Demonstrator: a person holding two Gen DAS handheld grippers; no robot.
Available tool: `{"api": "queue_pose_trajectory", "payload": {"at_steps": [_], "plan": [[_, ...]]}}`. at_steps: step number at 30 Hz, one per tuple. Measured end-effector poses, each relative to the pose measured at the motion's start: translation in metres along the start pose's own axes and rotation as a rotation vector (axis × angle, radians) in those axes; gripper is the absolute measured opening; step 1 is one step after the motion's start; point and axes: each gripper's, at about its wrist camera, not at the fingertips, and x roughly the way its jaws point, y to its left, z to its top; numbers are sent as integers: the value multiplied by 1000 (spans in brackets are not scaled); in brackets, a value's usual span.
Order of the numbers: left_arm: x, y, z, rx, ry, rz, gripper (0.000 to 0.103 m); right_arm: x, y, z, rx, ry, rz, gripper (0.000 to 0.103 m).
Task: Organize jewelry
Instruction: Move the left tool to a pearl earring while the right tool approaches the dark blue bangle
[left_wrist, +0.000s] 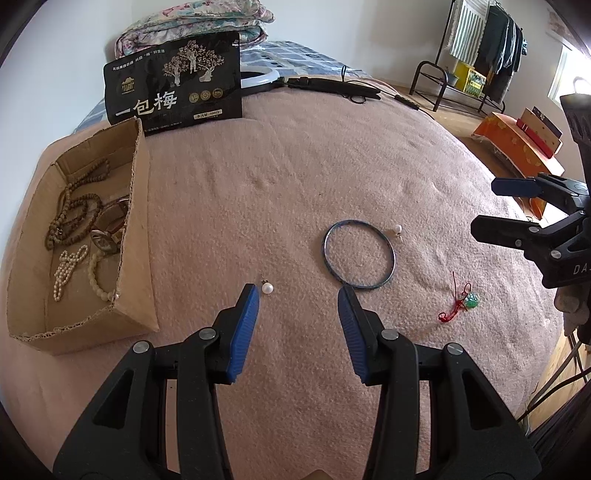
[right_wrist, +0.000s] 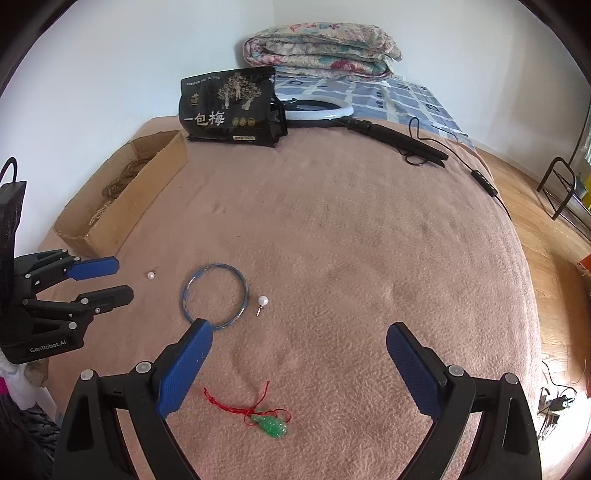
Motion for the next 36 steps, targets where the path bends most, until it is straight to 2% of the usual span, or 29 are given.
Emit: {"api": "queue_pose_trajectory", "payload": {"at_steps": [4,16,19,23,25,36], "plan": [[4,1,-2,2,9,1,46,6,11,2,-34,6,36,97],[9,9,-6,-10,14,8,46,24,21,-1,-83,23,68,96],[13,12,-6,-22,18,14,38,24,28,1,-109,11,95,96],[19,15,-5,-39,21,10,37,31,37,1,-138,21,134,91],[21,14,-5,-33,25,8,30,35,39,1,-144,31,148,90],[30,18,0,-49,24,-8,30,50,46,6,-178,10,215,90]]}}
